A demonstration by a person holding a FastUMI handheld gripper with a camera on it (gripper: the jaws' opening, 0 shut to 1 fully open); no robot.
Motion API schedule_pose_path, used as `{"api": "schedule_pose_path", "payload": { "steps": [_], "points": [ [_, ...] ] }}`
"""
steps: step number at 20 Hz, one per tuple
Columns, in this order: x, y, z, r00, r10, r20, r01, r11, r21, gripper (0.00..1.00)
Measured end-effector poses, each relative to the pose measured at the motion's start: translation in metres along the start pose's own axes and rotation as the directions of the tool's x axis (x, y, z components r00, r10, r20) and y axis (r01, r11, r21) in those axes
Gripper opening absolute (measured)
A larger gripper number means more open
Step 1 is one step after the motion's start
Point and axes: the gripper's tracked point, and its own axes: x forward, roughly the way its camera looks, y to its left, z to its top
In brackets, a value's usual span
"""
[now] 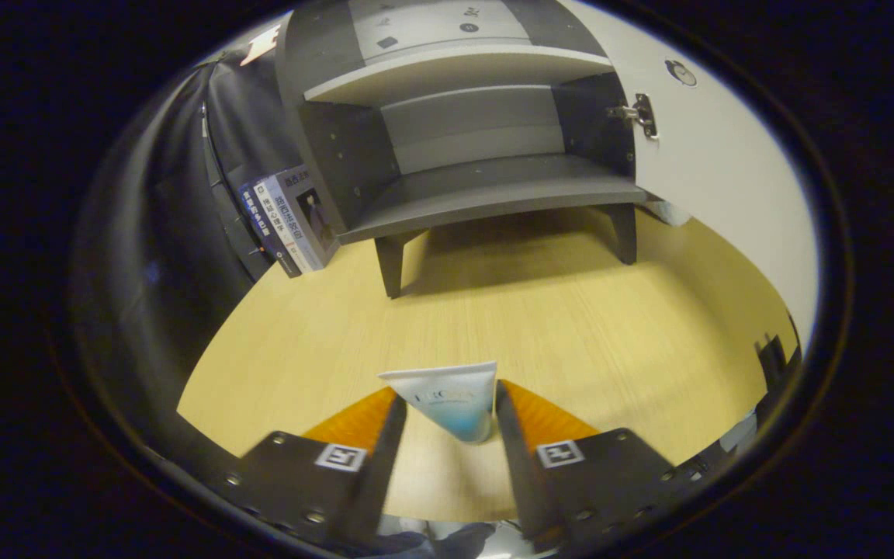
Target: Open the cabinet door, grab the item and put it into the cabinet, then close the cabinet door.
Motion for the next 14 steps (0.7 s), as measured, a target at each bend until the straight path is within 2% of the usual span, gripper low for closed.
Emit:
{"api": "schedule_pose_path", "payload": {
  "steps": [1, 3, 8, 14],
  "points": [
    [0.003, 0.003, -0.002, 1.000, 0.011, -0.017, -0.011, 1.000, 0.000, 0.56],
    [-0.001, 0.001, 0.006, 1.000, 0.002, 0.011, -0.001, 1.000, -0.015, 0.52],
    [-0.021, 0.003, 0.047, 0.998, 0.012, 0.060, -0.013, 1.000, 0.019, 0.52],
    [-0.081, 0.019, 0.165, 0.975, 0.029, 0.221, -0.023, 0.999, -0.029, 0.52]
  ]
}}
